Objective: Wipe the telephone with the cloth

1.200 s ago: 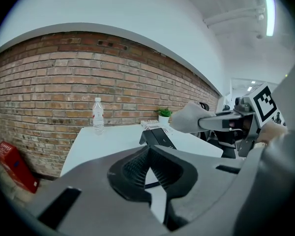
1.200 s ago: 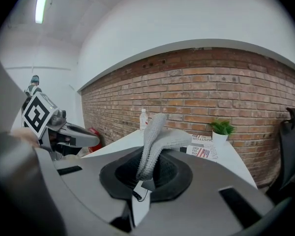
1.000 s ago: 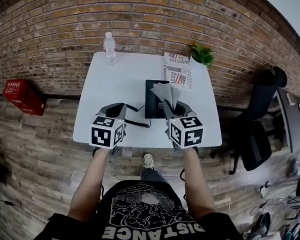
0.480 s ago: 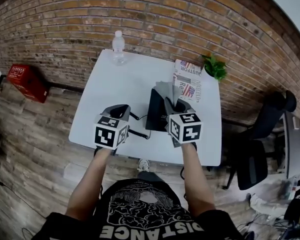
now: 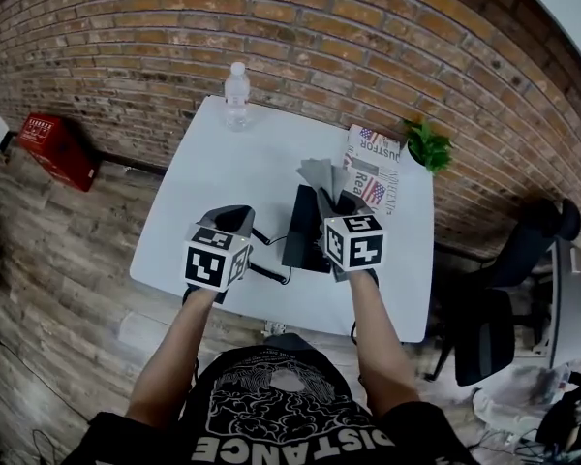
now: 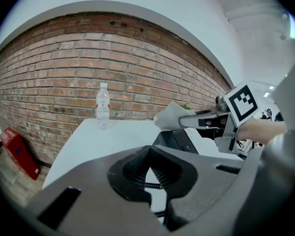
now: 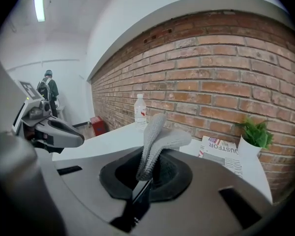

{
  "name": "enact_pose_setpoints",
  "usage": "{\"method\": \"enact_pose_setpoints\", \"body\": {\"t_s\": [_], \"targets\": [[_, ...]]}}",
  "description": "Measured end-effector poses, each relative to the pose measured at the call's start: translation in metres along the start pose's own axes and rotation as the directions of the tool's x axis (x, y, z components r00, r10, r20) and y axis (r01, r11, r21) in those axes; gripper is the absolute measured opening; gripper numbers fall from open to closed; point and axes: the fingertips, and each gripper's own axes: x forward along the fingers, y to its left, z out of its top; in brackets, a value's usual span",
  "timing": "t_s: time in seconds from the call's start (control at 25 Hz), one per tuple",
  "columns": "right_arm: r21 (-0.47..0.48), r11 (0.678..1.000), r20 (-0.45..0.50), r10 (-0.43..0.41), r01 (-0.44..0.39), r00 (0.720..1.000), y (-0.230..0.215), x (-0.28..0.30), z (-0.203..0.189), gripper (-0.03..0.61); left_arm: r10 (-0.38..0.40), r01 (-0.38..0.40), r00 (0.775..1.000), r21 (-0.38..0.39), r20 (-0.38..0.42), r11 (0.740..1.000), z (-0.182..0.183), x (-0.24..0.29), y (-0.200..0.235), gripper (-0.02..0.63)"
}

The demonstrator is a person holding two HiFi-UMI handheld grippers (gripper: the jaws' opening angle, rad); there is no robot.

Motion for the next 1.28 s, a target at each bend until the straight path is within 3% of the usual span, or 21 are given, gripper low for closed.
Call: {"method": "enact_pose_setpoints", "body": {"t_s": [0.44, 1.28], "targets": [[-0.009, 0.998, -0.114, 0.065, -0.066, 0.991, 0.013, 0.032, -0.039, 0.012, 0.010, -0.010, 1.000, -0.030, -0.016, 0.999, -0.010, 0.003, 0.006, 0.005], [0.050, 0.997, -0.148, 0.069, -0.062, 0.987, 0.038, 0.020, -0.071, 0.012, -0.009, 0.009, 1.000, -0.017, -0.027, 1.000, -0.026, -0.018, 0.004, 0.005]]}}
